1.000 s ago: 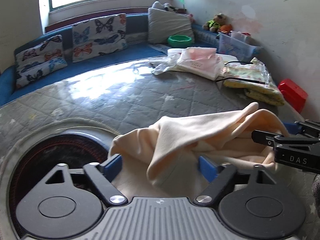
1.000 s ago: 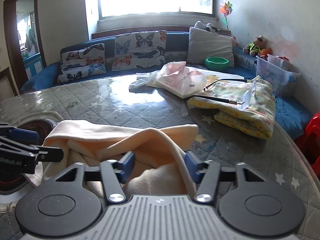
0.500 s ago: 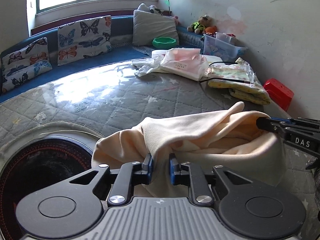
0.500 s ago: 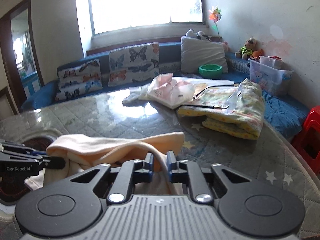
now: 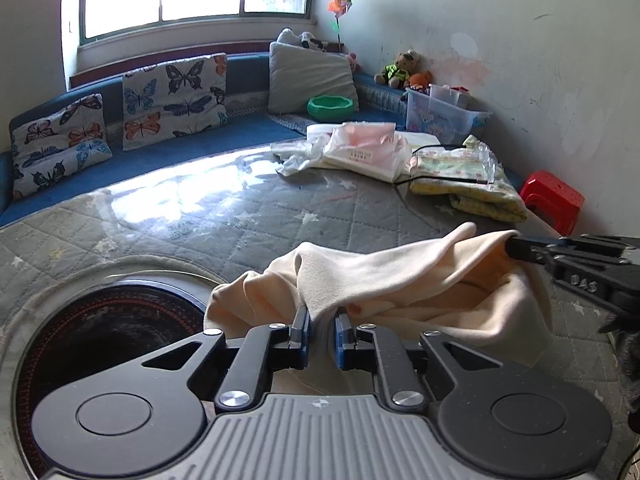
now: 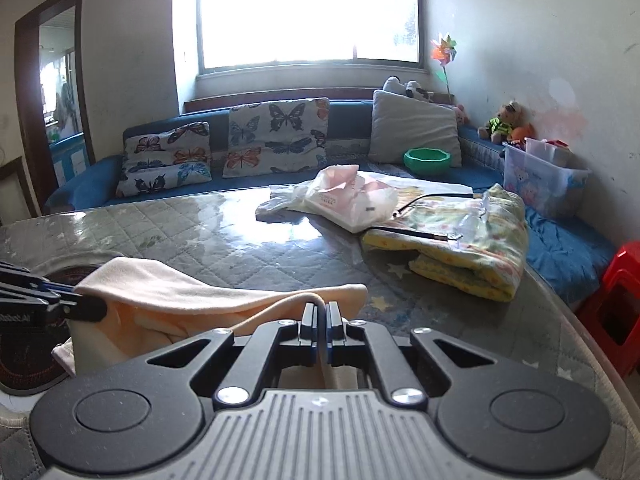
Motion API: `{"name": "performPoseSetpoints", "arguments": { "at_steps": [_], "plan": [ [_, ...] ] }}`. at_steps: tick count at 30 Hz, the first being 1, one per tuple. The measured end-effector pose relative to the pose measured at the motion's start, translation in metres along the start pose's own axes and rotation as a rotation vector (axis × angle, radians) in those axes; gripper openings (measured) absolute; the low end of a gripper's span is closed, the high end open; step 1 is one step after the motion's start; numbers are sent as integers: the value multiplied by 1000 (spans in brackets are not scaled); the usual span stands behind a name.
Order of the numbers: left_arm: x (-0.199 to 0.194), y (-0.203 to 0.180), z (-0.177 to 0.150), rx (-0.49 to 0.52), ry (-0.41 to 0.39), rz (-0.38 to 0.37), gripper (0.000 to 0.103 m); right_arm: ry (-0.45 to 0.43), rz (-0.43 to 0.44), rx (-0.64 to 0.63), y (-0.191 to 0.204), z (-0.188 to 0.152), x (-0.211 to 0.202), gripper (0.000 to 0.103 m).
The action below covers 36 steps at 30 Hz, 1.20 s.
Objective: Fold clothes
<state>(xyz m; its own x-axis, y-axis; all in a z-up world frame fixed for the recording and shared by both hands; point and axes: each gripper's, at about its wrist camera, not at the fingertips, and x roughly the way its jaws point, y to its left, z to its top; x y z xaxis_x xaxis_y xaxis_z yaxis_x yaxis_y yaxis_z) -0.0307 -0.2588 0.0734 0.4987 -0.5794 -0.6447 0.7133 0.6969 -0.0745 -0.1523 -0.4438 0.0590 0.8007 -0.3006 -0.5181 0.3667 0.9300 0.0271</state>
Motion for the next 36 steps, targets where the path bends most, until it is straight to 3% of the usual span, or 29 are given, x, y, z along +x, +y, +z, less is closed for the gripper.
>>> {"name": "performPoseSetpoints", "arguments": {
  "at_steps": [9, 20, 23, 26, 28, 30, 32, 36],
  "plan": [
    [-34, 16, -6, -46, -43, 18, 13, -74, 6, 11, -2, 4, -21, 3],
    [-96, 31, -10, -71, -117, 32, 13, -207, 86, -29, 22, 29, -71, 3],
    [-110, 34, -12, -76, -131, 39, 13, -189, 143, -26, 29, 36, -75, 3],
    [-120, 37, -22, -68, -117, 50, 13, -116, 208, -88, 51, 25, -70, 9],
    [-122, 40, -31, -68, -94, 62, 13, -67, 250, -141, 67, 12, -66, 27],
    [-123, 45, -41, -83, -71, 74, 13, -21, 294, -200, 86, -3, -64, 36],
    [-125, 49, -50, -98, -53, 85, 13, 15, 331, -266, 105, -16, -64, 39],
    [-132, 53, -63, -112, -47, 91, 13, 53, 323, -358, 131, -34, -56, 42]
  ]
}}
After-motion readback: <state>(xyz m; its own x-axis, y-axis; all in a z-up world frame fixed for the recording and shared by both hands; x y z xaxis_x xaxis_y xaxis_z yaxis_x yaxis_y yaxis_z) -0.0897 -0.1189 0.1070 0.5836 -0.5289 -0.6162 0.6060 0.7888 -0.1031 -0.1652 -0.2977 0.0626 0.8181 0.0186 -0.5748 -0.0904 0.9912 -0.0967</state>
